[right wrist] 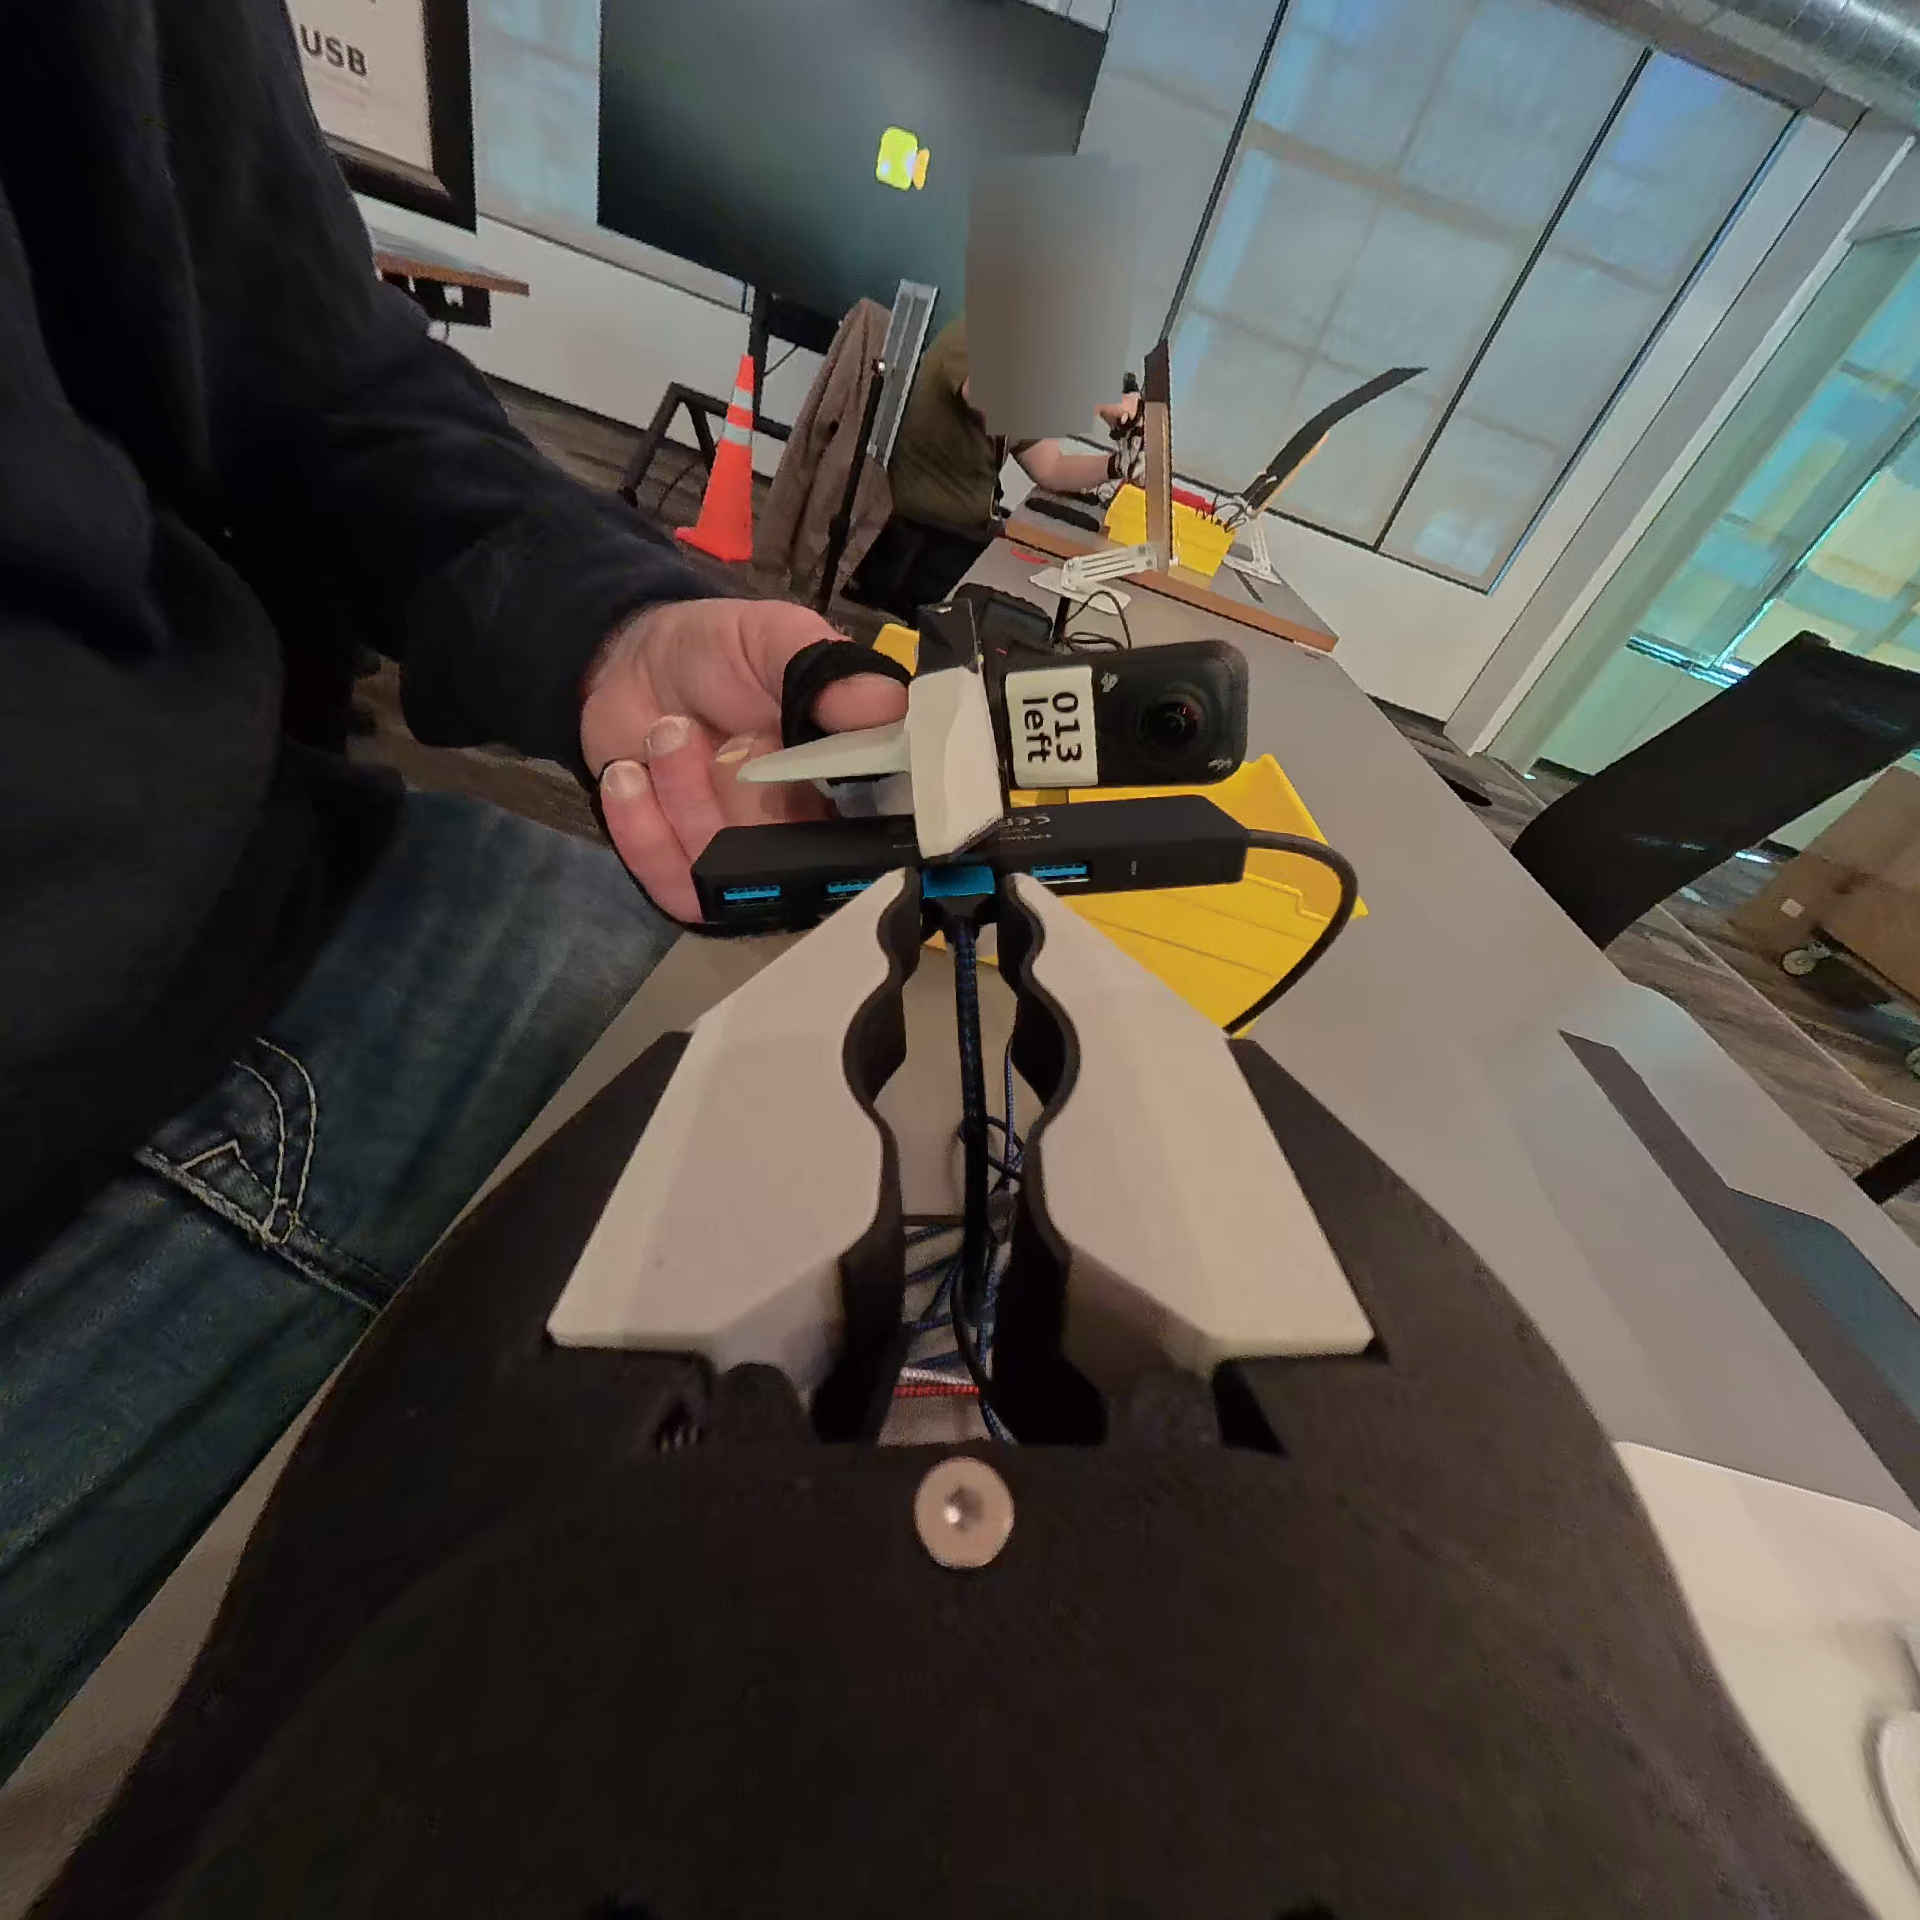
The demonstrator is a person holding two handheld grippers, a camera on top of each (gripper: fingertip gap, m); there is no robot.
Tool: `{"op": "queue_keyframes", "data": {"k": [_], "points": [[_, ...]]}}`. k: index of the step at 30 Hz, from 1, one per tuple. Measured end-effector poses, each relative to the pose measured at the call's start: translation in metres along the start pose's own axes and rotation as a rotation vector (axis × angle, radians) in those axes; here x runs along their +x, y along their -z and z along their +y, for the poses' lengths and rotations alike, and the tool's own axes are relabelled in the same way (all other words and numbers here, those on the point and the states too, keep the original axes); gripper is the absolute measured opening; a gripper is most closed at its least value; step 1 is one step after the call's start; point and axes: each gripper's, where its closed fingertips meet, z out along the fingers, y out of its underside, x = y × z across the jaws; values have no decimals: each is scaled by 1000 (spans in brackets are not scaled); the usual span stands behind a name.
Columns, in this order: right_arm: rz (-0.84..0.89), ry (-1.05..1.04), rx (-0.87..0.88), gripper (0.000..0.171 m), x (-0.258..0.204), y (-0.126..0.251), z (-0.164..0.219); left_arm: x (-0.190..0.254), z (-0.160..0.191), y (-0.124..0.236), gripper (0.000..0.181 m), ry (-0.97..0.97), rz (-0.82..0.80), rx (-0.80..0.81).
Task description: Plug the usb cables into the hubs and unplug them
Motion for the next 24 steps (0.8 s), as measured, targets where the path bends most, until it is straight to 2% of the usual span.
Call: {"op": "queue_keyframes", "data": {"k": [3, 5, 8, 11, 15, 17, 24], "points": [[5, -19, 67, 12, -1, -1, -7, -3, 0, 3, 12, 14, -3, 20], [-6, 6, 42, 6, -4, -3, -4, -5, 1, 4, 11, 32, 4, 32], [-25, 12, 20, 6, -6, -4, -1, -6, 4, 6, 12, 44, 16, 36], [-38, 24, -2, 14, -9, -5, 1, -7, 4, 7, 12, 50, 15, 44], [-30, 21, -22, 15, -7, -3, 4, -9, 6, 8, 12, 53, 18, 41], [-8, 25, -61, 23, -4, -3, 11, -7, 6, 7, 12, 47, 29, 41], [-14, 41, -77, 12, -8, -6, 13, -10, 8, 7, 12, 60, 23, 37]]}}
